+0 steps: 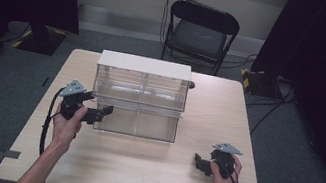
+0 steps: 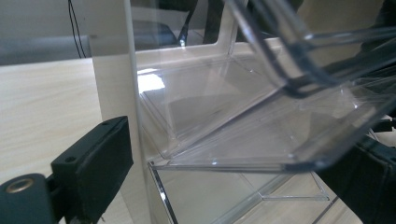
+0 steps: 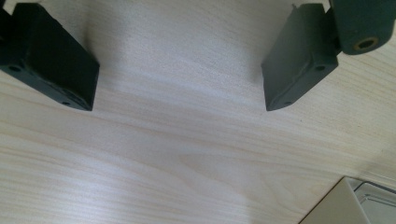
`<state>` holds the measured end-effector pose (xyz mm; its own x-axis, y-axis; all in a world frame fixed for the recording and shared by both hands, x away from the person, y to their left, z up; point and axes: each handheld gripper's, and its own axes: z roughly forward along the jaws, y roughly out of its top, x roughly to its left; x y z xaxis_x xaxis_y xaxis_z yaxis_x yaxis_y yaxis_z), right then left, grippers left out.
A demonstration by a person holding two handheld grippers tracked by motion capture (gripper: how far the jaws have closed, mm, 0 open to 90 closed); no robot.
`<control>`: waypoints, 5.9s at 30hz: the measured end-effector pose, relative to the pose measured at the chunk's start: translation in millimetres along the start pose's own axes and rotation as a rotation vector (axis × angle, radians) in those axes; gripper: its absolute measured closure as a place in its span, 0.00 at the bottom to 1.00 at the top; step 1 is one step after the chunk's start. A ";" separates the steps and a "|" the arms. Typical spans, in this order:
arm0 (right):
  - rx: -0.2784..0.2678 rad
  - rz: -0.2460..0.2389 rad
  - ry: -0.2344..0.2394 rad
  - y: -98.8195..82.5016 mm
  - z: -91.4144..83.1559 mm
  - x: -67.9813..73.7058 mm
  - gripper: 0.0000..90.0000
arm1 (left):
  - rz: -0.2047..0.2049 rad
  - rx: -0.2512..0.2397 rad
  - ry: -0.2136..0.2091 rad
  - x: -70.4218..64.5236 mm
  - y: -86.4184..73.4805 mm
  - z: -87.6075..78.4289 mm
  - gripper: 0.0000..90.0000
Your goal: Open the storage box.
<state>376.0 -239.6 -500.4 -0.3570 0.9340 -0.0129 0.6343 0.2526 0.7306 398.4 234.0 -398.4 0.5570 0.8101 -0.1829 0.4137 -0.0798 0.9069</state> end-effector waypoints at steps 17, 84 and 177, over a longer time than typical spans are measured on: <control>0.000 0.000 0.000 0.0 0.0 0.0 0.11 | 0.011 -0.001 -0.014 -1.8 4.6 -2.6 0.08; 0.000 0.000 0.000 0.0 0.0 0.0 0.11 | -0.005 -0.006 -0.027 -2.3 5.8 1.0 0.00; 0.000 0.000 0.000 0.0 0.1 0.0 0.11 | 0.011 0.013 -0.002 -5.4 7.0 3.3 0.00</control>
<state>376.0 -239.6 -500.4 -0.3570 0.9340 -0.0126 0.6342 0.2522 0.7309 400.7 227.1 -392.4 0.5630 0.8081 -0.1734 0.4165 -0.0962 0.9040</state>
